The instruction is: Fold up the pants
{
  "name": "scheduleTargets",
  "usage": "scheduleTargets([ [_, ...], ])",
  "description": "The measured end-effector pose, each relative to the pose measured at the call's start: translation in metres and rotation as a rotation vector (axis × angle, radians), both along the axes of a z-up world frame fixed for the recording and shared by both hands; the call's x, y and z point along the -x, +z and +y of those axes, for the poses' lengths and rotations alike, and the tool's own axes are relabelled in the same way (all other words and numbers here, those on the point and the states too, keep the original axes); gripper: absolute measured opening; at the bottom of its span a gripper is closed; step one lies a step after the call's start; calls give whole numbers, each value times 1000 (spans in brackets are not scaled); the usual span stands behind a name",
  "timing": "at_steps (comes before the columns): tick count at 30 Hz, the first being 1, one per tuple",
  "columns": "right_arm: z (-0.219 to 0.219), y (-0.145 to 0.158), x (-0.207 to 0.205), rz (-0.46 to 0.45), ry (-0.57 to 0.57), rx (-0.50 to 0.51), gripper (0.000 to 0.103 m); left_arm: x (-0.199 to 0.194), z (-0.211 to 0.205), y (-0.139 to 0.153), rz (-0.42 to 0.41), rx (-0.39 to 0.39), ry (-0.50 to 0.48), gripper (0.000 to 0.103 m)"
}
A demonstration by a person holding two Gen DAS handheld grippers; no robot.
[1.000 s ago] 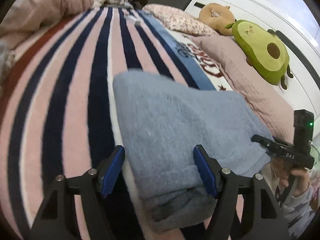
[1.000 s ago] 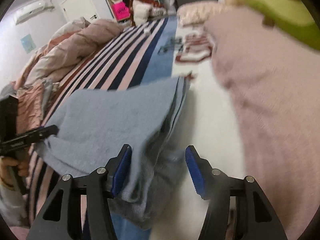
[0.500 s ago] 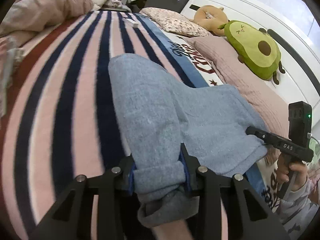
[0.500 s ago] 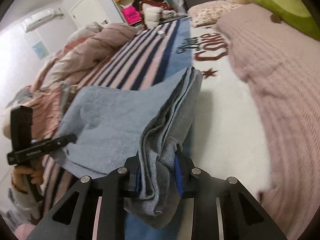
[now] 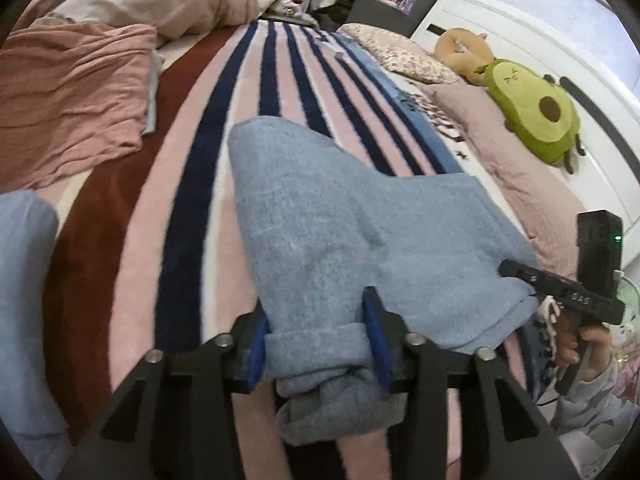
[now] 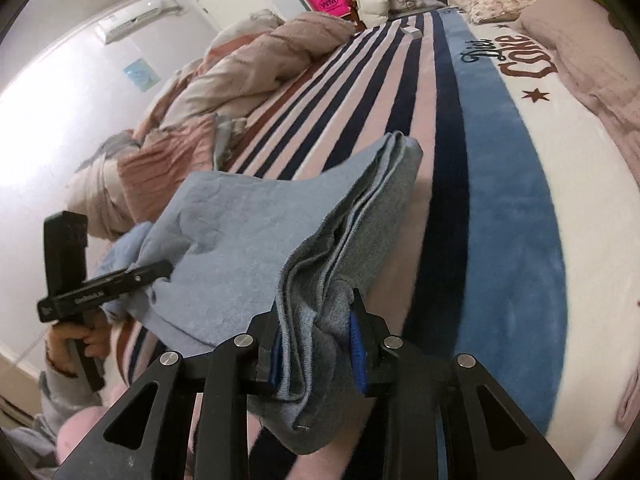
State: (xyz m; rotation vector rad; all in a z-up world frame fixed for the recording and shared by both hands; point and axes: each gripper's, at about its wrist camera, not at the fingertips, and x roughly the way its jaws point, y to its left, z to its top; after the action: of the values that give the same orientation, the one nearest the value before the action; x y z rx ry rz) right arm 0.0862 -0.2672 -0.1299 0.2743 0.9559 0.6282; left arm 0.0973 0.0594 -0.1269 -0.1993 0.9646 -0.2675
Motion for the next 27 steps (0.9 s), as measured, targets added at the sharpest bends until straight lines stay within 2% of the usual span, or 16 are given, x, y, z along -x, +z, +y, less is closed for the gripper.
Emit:
scheduleTargets([
  [1, -2, -1, 2, 0, -10, 12, 29, 1, 1, 0, -8, -22, 12, 57],
  [3, -6, -2, 4, 2, -16, 42, 39, 3, 0, 1, -28, -90, 15, 66],
  [4, -7, -3, 6, 1, -12, 62, 46, 5, 0, 1, -31, -99, 7, 66],
  [5, -8, -4, 8, -3, -9, 77, 48, 5, 0, 2, -25, -97, 0, 66],
  [9, -18, 4, 10, 8, -10, 63, 49, 1, 3, 11, -32, -82, 5, 66],
  [11, -21, 12, 7, -9, -22, 43, 49, -3, 5, 20, -63, -40, 3, 67],
  [14, -19, 20, 0, -28, -29, 47, 53, -16, 6, 25, -62, 5, 11, 68],
  [16, -15, 20, -6, -21, -29, 47, 59, -24, 6, 20, -47, 1, 16, 68],
  [23, 11, -6, -17, 43, 43, 101, 60, -37, 2, -11, 25, 8, 2, 68],
  [27, 14, -17, -19, 65, 70, 59, 61, -35, 2, -23, 51, 70, -14, 66],
])
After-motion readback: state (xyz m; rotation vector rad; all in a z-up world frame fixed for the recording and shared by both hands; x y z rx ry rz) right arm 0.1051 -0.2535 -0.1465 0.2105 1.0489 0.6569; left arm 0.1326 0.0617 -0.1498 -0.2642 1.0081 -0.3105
